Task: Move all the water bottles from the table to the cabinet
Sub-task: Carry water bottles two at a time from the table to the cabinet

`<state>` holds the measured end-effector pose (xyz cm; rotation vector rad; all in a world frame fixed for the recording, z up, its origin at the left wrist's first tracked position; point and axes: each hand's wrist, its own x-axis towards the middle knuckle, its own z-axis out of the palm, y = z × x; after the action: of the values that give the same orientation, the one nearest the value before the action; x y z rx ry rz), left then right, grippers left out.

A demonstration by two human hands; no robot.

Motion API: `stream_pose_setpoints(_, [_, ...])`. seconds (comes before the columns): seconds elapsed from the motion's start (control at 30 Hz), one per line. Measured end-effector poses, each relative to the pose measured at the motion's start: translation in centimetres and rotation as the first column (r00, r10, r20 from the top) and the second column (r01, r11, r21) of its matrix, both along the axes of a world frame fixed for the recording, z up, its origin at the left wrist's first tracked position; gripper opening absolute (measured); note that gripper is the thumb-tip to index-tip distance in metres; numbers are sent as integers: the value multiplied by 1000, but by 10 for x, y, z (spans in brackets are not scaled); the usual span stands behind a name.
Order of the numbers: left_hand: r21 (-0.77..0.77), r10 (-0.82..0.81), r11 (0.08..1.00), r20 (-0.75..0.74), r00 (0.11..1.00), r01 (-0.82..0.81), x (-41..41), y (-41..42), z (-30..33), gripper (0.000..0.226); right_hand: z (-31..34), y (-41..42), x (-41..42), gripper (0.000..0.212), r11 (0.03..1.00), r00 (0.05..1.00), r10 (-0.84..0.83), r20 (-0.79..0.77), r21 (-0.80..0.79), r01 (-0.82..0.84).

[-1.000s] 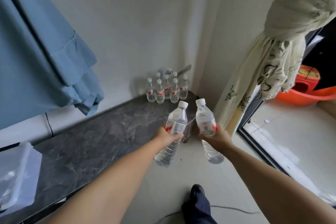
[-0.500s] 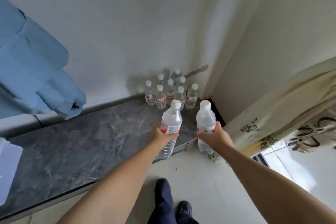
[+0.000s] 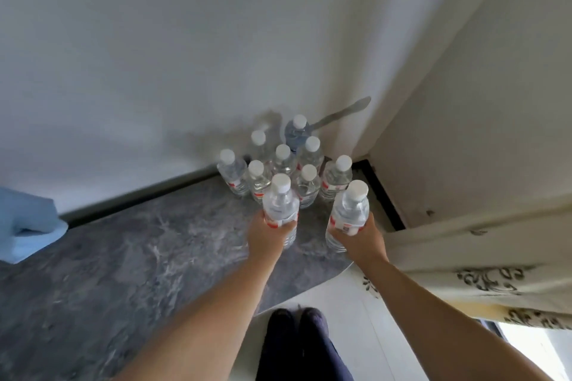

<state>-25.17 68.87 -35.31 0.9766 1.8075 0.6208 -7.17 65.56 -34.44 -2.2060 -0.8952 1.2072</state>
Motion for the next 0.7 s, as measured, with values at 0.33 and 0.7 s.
stream_pose_setpoints(0.33, [160,155,974,34,987,-158,20,38,-86,59,-94,37,-14,74,993,994,-93,-48,65,96])
stream_pose_setpoints(0.7, [179,65,981,65,996,-76,23,46,-115,72,-115,52,-8,81,987,989,-94,-113,119,107])
